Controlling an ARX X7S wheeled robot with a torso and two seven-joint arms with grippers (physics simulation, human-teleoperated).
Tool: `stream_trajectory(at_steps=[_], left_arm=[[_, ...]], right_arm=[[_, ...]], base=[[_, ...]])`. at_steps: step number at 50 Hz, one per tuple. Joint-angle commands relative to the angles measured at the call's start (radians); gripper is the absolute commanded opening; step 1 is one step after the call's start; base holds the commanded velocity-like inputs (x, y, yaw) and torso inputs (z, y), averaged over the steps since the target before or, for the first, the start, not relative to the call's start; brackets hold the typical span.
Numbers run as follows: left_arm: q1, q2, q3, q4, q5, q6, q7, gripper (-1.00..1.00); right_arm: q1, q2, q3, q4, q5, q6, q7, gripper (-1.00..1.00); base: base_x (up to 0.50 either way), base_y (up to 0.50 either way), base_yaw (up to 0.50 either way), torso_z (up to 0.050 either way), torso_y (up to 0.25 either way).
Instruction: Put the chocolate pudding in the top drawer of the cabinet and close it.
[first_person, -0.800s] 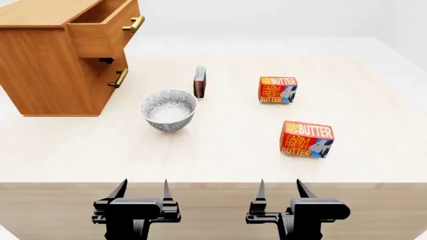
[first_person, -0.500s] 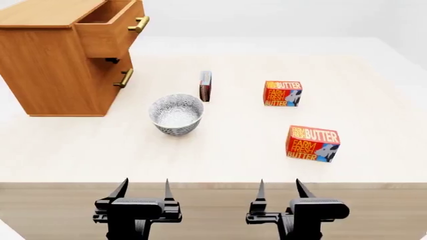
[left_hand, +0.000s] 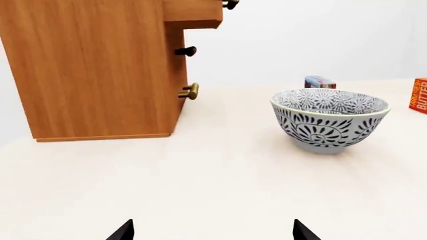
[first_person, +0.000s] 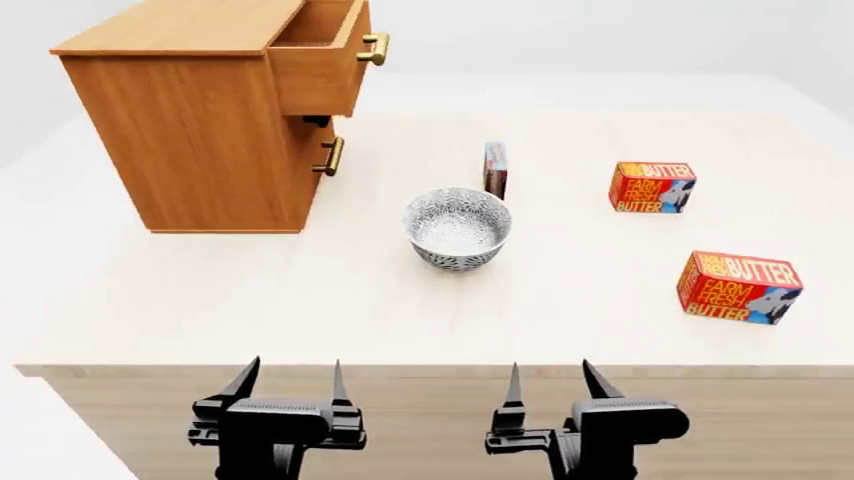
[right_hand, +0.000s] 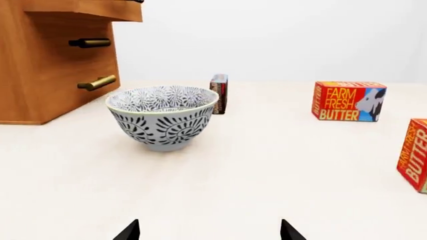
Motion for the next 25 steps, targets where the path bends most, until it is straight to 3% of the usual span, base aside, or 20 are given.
stream_trajectory(at_steps=[1,4,17,25], left_arm=[[0.004,-0.017,0.026,-0.005,-0.006,0.018,-0.01,1.0],[0.008,-0.023,0.035,-0.008,-0.015,0.036,0.0,1.0],[0.025,-0.043,0.051,0.022,-0.077,0.105,0.038,1.0],[0.031,-0.062,0.07,0.049,-0.083,0.116,0.053,1.0]], right_arm=[[-0.001,0.013,-0.022,0.002,0.013,-0.007,0.01,1.0],[0.0,0.016,-0.025,0.001,0.018,-0.009,0.014,1.0],[0.013,0.032,-0.036,-0.066,0.03,0.081,0.055,1.0],[0.026,0.054,-0.037,-0.138,0.06,0.166,0.053,1.0]], base=[[0.0,0.5,0.0,0.0,0.0],[0.0,0.37,0.0,0.0,0.0],[0.0,0.0,0.0,0.0,0.0],[0.0,0.0,0.0,0.041,0.005]])
